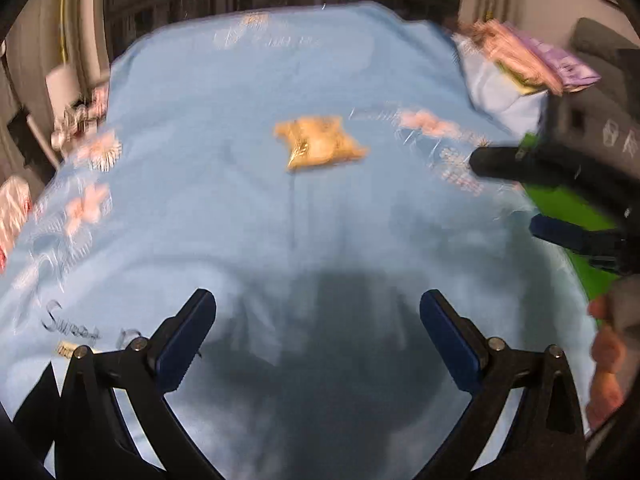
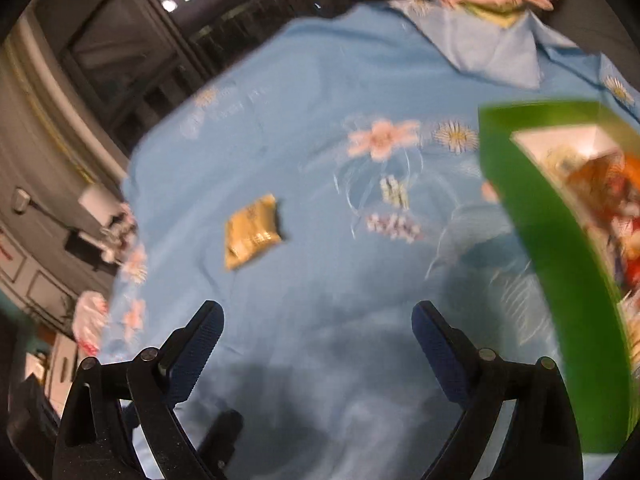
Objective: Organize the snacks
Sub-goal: 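Reach the right gripper to the yellow square snack pack and grasp it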
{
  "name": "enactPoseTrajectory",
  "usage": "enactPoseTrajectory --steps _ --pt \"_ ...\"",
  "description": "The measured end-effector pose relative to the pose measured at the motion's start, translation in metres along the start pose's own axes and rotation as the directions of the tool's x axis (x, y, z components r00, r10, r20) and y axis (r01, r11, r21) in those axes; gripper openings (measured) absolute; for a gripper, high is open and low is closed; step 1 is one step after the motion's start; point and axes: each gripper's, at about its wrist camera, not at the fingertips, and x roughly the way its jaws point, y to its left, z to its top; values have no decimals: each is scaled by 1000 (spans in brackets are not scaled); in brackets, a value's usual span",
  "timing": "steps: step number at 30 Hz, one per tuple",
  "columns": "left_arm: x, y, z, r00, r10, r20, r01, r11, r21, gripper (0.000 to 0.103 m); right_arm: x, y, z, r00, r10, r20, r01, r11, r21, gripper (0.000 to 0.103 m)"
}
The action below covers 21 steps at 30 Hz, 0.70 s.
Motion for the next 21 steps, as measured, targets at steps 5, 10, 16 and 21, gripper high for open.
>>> enactPoseTrajectory --steps 5,10,16,21 --pt "10 12 -8 997 -40 -66 38 999 -28 102 26 2 -8 990 131 -46 -122 980 154 96" --pt "15 7 -11 997 -12 -83 12 1000 0 102 42 11 -11 992 121 -45 -110 974 196 96" --pt "18 13 -10 996 -3 -89 -1 999 -45 102 50 15 0 985 165 -46 -152 966 210 96" --pt "14 15 -12 996 -24 -85 20 999 -45 102 54 14 12 982 185 -25 -173 956 238 96"
